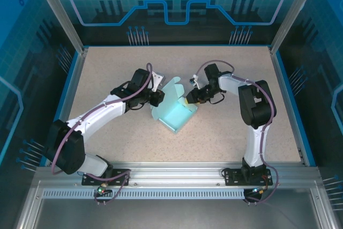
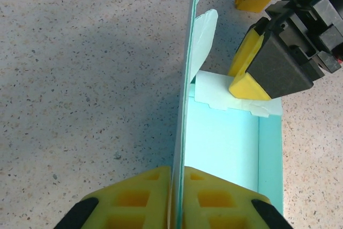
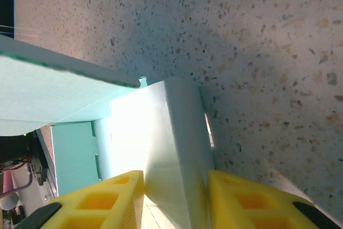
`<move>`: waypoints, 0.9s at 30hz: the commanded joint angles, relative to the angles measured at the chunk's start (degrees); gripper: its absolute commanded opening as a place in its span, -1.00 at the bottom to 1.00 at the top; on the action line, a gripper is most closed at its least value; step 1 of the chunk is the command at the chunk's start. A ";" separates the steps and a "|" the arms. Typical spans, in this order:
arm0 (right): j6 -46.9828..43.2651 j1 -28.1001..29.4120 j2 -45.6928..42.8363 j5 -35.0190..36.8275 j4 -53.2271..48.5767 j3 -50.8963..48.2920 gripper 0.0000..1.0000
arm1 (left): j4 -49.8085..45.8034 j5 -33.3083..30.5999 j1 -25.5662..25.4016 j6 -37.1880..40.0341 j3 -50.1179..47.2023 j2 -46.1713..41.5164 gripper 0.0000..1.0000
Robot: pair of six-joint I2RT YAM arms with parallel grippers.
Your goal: Fold the paper box
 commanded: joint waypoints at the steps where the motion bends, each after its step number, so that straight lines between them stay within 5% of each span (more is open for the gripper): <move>1: 0.14 1.54 -2.23 1.28 0.66 -1.63 -0.28 | 0.17 -2.12 -0.35 -0.78 1.93 0.60 -0.73; 15: 0.07 6.04 -5.19 9.64 4.06 -5.44 -0.30 | 0.30 -3.54 -0.34 -1.22 2.23 0.90 -0.73; 27: 0.15 13.33 -9.27 30.68 5.34 -8.60 -0.52 | 0.81 -5.12 -0.36 -1.14 1.98 0.05 -0.73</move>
